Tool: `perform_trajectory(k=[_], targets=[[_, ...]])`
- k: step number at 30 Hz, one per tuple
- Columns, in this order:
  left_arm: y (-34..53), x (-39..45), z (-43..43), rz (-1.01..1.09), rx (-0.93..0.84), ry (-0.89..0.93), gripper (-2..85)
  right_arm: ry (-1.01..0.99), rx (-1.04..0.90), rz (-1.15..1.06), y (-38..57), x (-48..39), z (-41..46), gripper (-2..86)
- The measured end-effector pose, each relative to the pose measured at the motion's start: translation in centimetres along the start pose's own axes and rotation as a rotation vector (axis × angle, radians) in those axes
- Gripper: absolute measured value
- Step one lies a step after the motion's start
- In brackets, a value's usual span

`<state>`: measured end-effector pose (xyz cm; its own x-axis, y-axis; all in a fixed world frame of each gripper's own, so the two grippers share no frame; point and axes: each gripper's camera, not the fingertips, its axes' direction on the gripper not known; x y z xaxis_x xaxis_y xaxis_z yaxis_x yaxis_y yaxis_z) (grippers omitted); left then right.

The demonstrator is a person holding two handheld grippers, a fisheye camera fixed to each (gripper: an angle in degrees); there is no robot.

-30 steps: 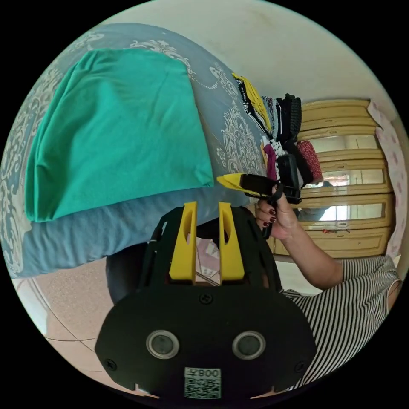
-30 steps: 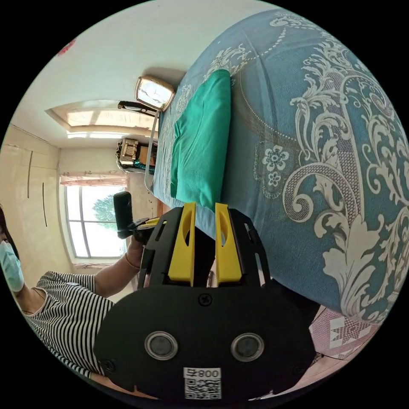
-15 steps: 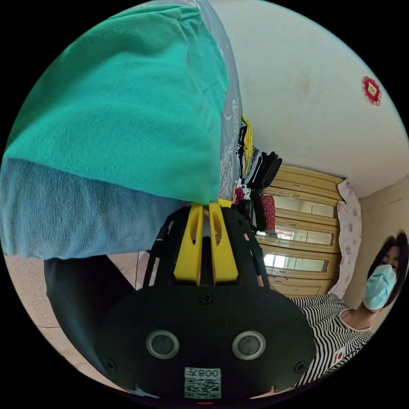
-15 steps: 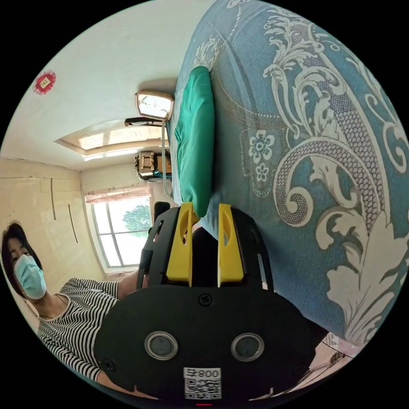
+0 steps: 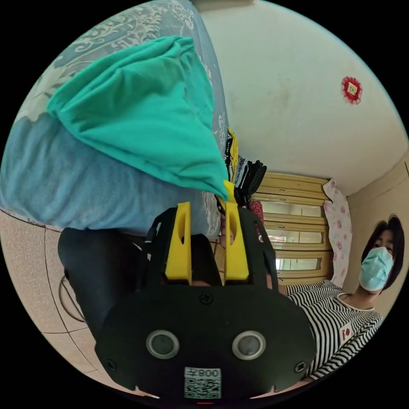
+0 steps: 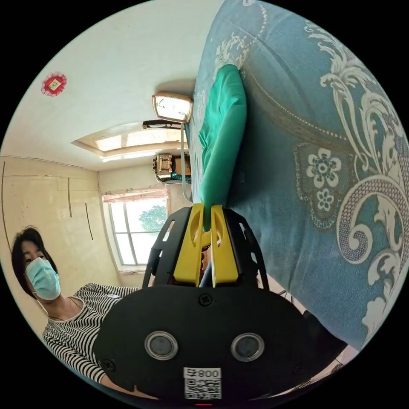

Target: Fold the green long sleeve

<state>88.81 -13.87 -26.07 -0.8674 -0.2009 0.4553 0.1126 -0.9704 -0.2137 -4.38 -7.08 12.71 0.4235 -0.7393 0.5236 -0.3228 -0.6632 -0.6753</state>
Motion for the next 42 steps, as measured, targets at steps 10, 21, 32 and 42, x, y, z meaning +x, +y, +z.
perform_trajectory(k=[10, 21, 32, 42], targets=[[5.4, -8.6, -7.2, -0.184, 0.367, 0.259, 15.0, -0.036, 0.000, -0.138, -1.1, -4.1, 0.4, 2.1], [6.5, -11.5, -10.2, -0.261, 0.506, 0.350, 10.5, -0.050, 0.010, -0.121, 0.4, -0.7, -1.6, 1.9], [5.4, -2.7, -16.3, -0.105, 0.479, 0.229, 3.7, -0.065, 0.034, -0.124, 4.7, 3.5, -7.6, 1.7], [5.2, 10.3, -22.1, 0.123, 0.398, 0.261, 3.4, -0.072, 0.038, -0.261, 14.8, 2.7, -16.8, 1.4]])
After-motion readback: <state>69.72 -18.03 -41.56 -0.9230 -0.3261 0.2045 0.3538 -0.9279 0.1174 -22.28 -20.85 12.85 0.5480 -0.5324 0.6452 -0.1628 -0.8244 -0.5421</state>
